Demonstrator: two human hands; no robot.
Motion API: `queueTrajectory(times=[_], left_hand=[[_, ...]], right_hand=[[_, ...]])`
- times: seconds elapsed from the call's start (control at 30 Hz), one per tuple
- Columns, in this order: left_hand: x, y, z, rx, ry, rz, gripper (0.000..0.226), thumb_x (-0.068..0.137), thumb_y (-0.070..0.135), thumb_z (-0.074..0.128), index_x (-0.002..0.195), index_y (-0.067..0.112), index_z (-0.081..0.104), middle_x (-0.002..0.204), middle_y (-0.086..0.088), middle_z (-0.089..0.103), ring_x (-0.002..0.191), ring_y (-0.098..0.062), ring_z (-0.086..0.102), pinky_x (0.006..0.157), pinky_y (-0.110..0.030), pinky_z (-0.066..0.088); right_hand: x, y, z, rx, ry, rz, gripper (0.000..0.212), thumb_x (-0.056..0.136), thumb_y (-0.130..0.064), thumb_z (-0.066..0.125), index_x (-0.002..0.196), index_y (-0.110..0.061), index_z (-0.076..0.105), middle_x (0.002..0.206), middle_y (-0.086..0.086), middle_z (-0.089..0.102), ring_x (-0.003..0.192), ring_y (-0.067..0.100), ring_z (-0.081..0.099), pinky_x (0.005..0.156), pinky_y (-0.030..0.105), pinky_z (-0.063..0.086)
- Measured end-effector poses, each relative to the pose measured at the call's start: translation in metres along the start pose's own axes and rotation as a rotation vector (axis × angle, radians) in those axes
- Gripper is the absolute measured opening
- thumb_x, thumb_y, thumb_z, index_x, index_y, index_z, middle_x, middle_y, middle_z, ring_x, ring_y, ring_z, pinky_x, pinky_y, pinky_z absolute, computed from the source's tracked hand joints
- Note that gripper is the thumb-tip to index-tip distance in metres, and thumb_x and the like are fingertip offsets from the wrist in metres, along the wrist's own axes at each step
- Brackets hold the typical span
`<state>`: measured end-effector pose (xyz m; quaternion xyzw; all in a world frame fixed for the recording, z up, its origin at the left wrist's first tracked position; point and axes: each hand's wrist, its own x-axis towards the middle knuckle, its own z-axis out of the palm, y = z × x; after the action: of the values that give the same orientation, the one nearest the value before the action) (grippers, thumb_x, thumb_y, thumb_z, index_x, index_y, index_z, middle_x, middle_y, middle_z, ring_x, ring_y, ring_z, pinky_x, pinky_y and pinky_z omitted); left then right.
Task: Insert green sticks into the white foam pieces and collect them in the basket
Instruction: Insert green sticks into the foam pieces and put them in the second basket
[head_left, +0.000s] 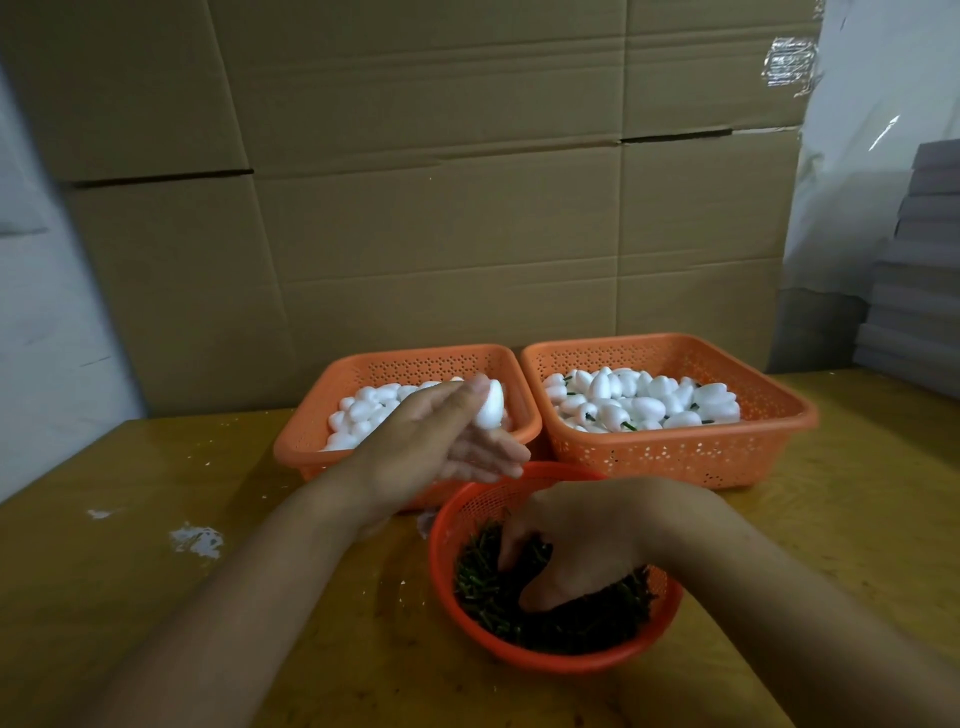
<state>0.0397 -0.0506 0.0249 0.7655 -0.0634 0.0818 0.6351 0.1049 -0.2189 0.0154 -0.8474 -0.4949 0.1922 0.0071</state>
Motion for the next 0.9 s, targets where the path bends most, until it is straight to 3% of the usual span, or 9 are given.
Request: queueTrajectory(times=[0.17,0.37,0.5,0.63,0.77,0.9], left_hand=[[0.0001,0.0017,-0.0027,-0.252,0.012,-0.005,0.041,0.097,0.047,0.054,0.098,0.011,0.073,0.085,-0.012,0.07,0.071,-0.018,0.066,0.065,-0.03,0.057],[-0.0013,0.0038,-0.0045,-0.363,0.004,-0.022,0.035,0.097,0.044,0.054,0.099,0.018,0.077,0.086,-0.01,0.071,0.071,-0.016,0.068,0.064,-0.028,0.057],[-0.0003,0.0032,-0.0058,-0.415,0.047,-0.066,0.036,0.094,0.046,0.058,0.08,0.016,0.074,0.084,-0.012,0.074,0.069,-0.014,0.071,0.06,-0.025,0.058],[0.0007,0.0032,-0.0086,-0.434,0.067,-0.102,0.036,0.088,0.049,0.061,0.071,0.021,0.075,0.081,-0.008,0.074,0.065,-0.01,0.071,0.055,-0.022,0.057],[-0.0004,0.0032,-0.009,-0.416,0.053,-0.091,0.032,0.087,0.05,0.065,0.073,0.024,0.076,0.084,-0.007,0.074,0.066,-0.009,0.07,0.057,-0.022,0.057],[-0.0028,0.0041,-0.0069,-0.366,0.026,-0.046,0.019,0.077,0.041,0.082,0.089,0.026,0.076,0.101,-0.009,0.074,0.077,-0.013,0.071,0.064,-0.026,0.058]], right_hand=[[-0.0009,0.0003,-0.0003,0.007,-0.002,-0.002,0.043,0.09,-0.044,0.065,0.131,-0.036,0.058,0.125,-0.007,0.056,0.098,0.009,0.048,0.064,0.018,0.035],[-0.0005,0.0,0.0006,0.014,-0.001,-0.001,0.041,0.089,-0.044,0.066,0.129,-0.037,0.059,0.11,-0.013,0.052,0.097,0.009,0.049,0.064,0.019,0.036],[0.0002,0.0001,0.0003,0.021,-0.012,0.004,0.042,0.089,-0.045,0.066,0.129,-0.038,0.058,0.11,-0.013,0.049,0.098,0.009,0.049,0.07,0.025,0.039],[0.0001,0.0001,-0.0009,0.025,-0.014,-0.002,0.042,0.089,-0.044,0.066,0.13,-0.036,0.058,0.108,-0.014,0.049,0.096,0.008,0.049,0.064,0.019,0.036],[-0.0007,0.0003,-0.0007,0.028,-0.009,-0.003,0.041,0.091,-0.042,0.064,0.131,-0.036,0.057,0.112,-0.013,0.052,0.092,0.006,0.048,0.06,0.017,0.034],[-0.001,0.0003,0.0003,0.013,0.007,-0.013,0.041,0.092,-0.04,0.064,0.132,-0.036,0.057,0.126,-0.008,0.054,0.098,0.007,0.047,0.061,0.015,0.032]])
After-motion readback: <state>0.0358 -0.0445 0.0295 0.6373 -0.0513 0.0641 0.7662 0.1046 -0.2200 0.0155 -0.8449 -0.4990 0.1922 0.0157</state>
